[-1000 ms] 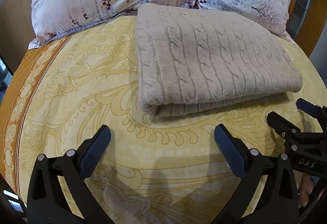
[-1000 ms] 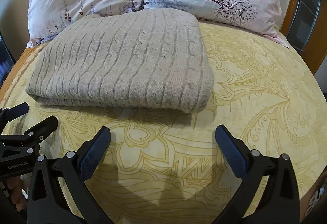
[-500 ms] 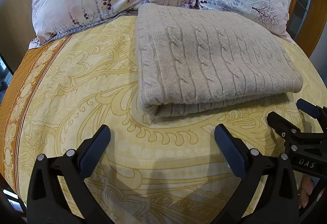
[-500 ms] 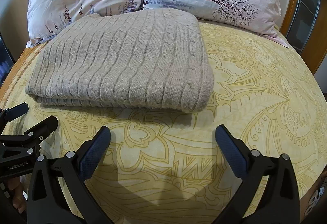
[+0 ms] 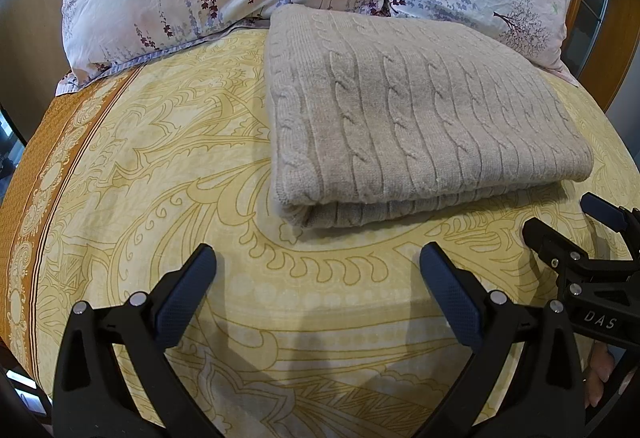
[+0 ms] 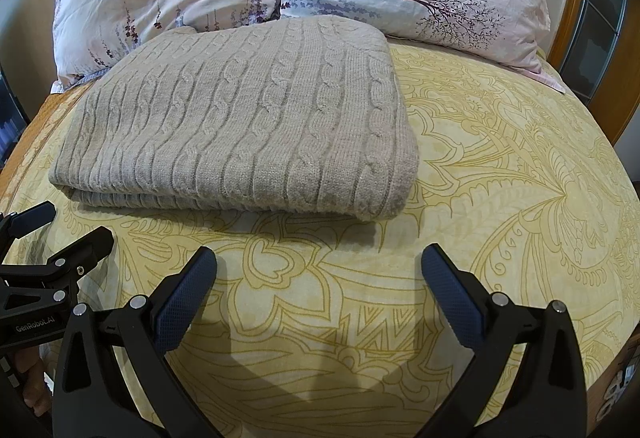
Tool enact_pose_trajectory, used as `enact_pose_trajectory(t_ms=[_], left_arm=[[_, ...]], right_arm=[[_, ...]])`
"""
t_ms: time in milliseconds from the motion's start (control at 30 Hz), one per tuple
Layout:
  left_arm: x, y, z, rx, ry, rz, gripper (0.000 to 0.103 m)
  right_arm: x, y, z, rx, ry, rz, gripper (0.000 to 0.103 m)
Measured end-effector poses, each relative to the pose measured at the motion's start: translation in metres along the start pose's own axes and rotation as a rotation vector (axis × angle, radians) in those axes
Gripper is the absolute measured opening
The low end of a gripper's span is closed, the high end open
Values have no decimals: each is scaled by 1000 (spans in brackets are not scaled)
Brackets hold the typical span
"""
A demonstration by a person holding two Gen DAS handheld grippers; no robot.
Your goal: Fold small clothes
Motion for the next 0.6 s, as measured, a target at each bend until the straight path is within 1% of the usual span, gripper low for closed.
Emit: enact_pose_trajectory(t_ms=[600], left_arm=[[-1, 2, 0, 1, 3, -9, 101]], right_arm=[[0, 0, 1, -1, -2, 0, 102]])
Point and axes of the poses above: each gripper's, at about its wrist camera, not at the fingertips, and y roughly the way its jaws point, z to its right, x to its underside, the point moved 3 cm from there along y, roughly the way its jaws point, and after that the axes turned 5 degrees about -y, right-handed, at the moved point
